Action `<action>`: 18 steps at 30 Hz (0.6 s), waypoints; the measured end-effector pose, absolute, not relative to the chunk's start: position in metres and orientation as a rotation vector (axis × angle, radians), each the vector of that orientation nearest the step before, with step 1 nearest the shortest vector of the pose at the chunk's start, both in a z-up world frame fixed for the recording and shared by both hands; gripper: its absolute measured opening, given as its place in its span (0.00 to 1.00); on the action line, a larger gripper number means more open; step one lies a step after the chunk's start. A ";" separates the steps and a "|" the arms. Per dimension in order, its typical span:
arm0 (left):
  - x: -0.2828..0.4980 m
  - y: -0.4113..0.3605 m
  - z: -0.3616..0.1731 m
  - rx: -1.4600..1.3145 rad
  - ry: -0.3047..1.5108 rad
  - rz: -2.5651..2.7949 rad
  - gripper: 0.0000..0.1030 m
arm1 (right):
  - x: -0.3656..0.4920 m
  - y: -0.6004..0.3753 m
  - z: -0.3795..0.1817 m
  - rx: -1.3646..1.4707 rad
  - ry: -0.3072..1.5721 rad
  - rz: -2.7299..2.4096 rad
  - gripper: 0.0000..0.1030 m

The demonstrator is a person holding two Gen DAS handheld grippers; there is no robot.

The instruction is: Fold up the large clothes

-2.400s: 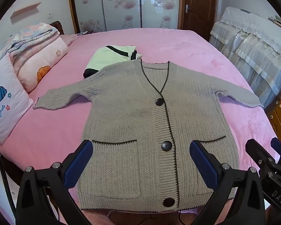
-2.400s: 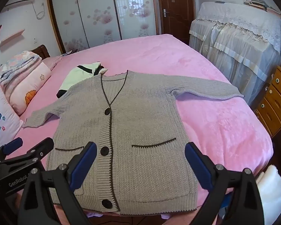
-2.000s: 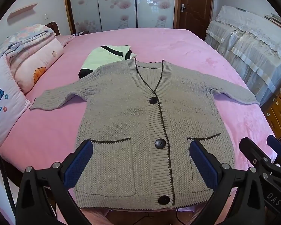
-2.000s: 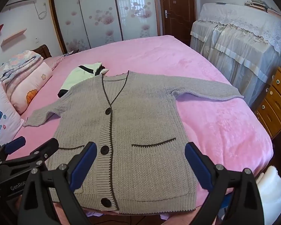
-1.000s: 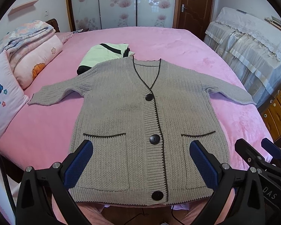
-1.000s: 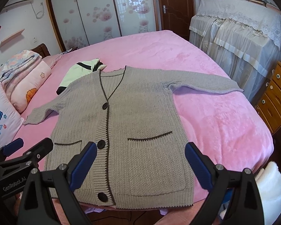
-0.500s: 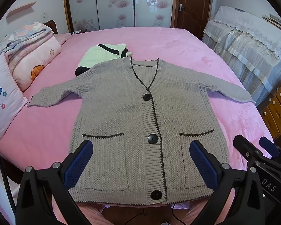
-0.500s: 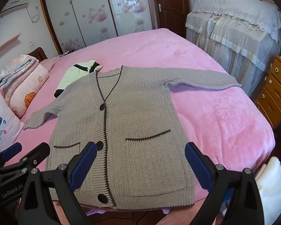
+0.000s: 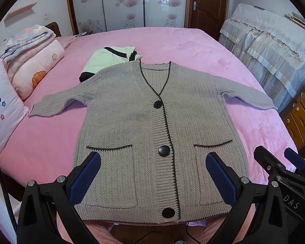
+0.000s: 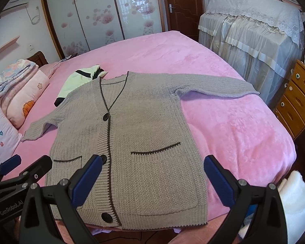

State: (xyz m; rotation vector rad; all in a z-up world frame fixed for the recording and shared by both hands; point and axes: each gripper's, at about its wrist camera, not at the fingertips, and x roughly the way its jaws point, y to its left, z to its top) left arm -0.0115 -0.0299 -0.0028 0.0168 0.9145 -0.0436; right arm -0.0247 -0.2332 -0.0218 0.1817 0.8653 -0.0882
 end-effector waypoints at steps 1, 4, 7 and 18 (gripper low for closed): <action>-0.011 -0.031 -0.003 0.018 0.915 -0.043 0.99 | -0.024 -0.234 -0.022 0.183 0.868 -0.090 0.98; -0.008 -0.034 -0.004 0.021 0.918 -0.043 0.99 | -0.021 -0.238 -0.024 0.189 0.866 -0.090 0.99; -0.005 -0.036 -0.005 0.023 0.925 -0.043 0.99 | -0.018 -0.242 -0.026 0.193 0.865 -0.089 1.00; 0.015 -0.055 -0.013 0.048 0.949 -0.046 0.99 | -0.001 -0.261 -0.040 0.233 0.893 -0.076 1.00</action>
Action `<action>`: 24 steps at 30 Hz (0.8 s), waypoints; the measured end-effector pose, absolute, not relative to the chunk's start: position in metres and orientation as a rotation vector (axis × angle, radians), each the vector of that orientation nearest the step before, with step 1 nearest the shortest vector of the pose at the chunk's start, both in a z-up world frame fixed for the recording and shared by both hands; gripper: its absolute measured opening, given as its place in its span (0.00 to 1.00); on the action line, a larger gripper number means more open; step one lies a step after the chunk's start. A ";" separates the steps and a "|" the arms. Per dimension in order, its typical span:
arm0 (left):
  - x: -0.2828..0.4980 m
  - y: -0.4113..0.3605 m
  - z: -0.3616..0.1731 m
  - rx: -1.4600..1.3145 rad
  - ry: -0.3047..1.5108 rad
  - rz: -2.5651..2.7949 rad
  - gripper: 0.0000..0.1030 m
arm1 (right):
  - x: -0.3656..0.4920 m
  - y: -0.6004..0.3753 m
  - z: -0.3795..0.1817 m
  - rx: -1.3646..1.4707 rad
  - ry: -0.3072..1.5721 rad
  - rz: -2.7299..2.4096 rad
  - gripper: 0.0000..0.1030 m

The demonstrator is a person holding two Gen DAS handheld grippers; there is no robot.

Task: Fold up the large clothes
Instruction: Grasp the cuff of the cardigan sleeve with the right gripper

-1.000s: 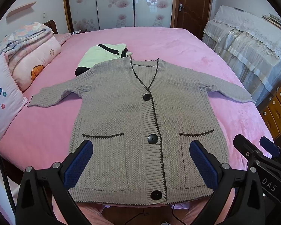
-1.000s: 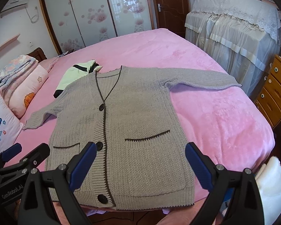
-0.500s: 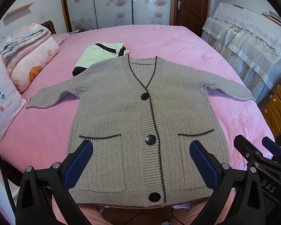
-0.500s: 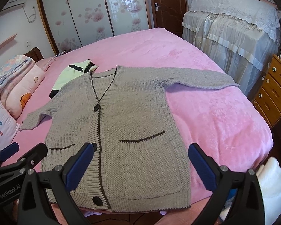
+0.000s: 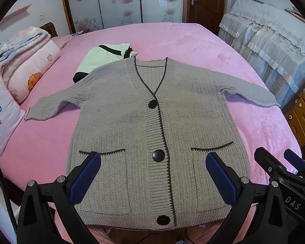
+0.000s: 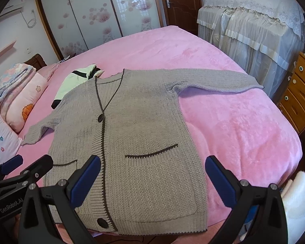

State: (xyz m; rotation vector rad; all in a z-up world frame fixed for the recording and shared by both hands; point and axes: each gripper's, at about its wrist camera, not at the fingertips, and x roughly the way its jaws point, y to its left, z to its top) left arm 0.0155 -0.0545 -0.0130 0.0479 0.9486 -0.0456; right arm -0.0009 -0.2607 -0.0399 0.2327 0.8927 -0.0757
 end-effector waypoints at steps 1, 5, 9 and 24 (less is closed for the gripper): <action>0.018 -0.058 -0.014 0.052 0.951 -0.049 0.99 | 0.001 -0.263 -0.041 0.239 0.893 -0.075 1.00; 0.029 -0.071 -0.013 0.065 0.949 -0.065 0.99 | 0.007 -0.278 -0.046 0.272 0.882 -0.077 1.00; 0.045 -0.091 -0.004 0.083 0.919 -0.098 0.99 | 0.008 -0.301 -0.041 0.340 0.803 -0.048 1.00; 0.147 -0.215 0.050 0.154 0.686 -0.259 0.99 | 0.070 -0.461 0.011 0.317 0.598 -0.262 1.00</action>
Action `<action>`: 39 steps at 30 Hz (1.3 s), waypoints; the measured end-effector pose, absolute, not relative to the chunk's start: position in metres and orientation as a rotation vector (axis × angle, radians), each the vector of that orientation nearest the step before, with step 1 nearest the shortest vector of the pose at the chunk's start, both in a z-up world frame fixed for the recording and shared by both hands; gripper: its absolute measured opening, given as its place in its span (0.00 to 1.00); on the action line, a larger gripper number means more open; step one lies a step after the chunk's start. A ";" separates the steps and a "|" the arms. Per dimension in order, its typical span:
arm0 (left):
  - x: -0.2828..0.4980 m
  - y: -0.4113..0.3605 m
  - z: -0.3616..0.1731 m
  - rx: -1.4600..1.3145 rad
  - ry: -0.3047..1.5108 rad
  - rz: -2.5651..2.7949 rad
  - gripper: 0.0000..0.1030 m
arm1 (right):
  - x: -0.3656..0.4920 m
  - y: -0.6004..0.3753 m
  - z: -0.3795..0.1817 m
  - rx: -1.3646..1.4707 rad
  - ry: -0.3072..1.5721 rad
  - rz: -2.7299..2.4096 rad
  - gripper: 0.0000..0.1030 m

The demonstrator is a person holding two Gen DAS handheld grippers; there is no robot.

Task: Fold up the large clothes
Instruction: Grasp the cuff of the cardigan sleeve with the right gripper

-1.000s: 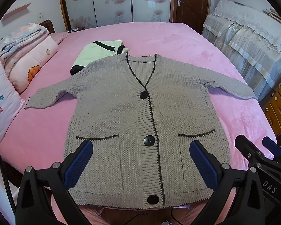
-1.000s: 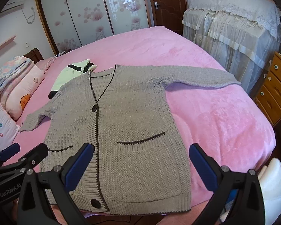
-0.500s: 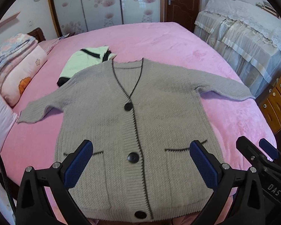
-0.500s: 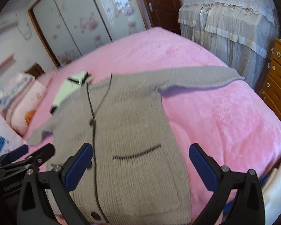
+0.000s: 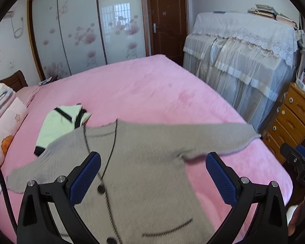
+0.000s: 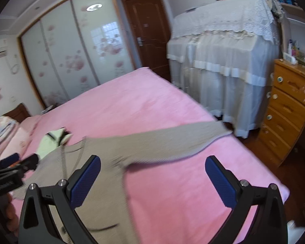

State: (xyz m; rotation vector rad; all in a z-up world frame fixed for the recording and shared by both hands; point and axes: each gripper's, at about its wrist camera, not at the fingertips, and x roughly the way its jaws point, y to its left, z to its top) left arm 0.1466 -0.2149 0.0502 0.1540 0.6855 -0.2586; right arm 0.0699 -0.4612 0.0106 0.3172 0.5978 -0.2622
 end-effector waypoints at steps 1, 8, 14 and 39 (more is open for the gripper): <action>0.158 -0.224 0.051 0.155 0.666 -0.266 0.99 | 0.076 -0.471 0.010 0.305 0.598 -0.284 1.00; 0.242 -0.286 0.014 0.167 0.730 -0.237 0.99 | 0.145 -0.535 -0.028 0.212 0.689 -0.391 1.00; 0.296 -0.318 -0.074 0.151 0.908 -0.238 0.99 | 0.193 -0.590 -0.107 0.359 0.851 -0.383 0.99; 0.310 -0.310 -0.141 0.040 1.088 -0.368 0.71 | 0.232 -0.562 -0.117 0.397 0.733 -0.313 0.09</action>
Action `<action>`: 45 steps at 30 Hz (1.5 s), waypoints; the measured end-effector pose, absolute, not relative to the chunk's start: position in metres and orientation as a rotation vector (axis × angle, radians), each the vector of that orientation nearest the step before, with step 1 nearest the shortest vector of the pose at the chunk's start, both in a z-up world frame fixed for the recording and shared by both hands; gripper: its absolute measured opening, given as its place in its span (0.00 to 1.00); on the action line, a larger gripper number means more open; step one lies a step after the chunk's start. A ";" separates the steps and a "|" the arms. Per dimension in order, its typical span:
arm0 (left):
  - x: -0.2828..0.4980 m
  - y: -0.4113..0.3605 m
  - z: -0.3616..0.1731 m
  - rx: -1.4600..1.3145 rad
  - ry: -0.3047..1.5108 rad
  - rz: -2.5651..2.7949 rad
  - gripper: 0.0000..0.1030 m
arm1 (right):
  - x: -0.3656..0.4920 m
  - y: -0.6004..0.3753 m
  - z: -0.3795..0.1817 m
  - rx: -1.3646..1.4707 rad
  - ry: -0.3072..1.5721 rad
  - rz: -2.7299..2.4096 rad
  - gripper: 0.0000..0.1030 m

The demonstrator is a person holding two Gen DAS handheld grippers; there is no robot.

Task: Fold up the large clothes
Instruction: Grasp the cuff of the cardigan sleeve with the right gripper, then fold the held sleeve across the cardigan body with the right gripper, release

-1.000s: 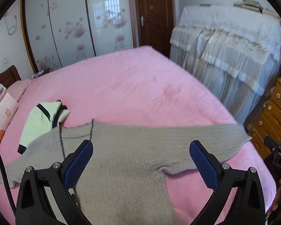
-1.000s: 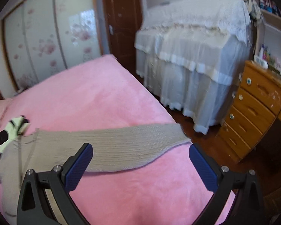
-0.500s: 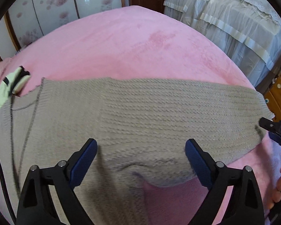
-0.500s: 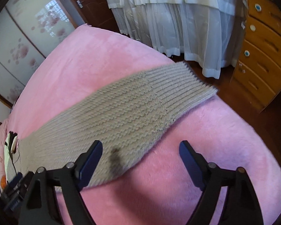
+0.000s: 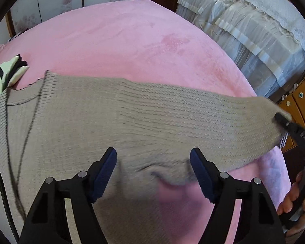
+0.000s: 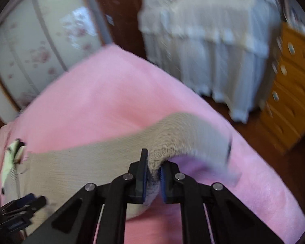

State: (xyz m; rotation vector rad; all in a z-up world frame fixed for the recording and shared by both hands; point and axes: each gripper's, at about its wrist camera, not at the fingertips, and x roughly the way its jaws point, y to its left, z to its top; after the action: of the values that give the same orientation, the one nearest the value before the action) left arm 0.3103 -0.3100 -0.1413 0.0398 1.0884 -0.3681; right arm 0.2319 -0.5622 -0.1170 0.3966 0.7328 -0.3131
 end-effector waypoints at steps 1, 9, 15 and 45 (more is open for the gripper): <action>0.307 -0.297 -0.135 0.044 1.080 -0.361 0.71 | 0.232 -0.550 -0.104 0.379 0.712 -0.284 0.09; 0.294 -0.157 -0.102 -0.036 1.010 -0.230 0.71 | 0.248 -0.394 -0.033 0.241 0.617 0.063 0.10; 0.293 -0.076 -0.117 -0.110 1.038 -0.225 0.71 | 0.289 -0.299 -0.102 0.137 0.779 0.145 0.11; 0.289 -0.216 -0.152 0.168 1.009 -0.466 0.72 | 0.192 -0.378 -0.168 0.259 0.942 0.002 0.70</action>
State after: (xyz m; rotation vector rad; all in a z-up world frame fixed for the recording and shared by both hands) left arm 0.2895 -0.2155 -0.1519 0.1679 1.0086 -0.4663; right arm 0.1920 -0.3778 -0.1678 0.2592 0.9417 0.0016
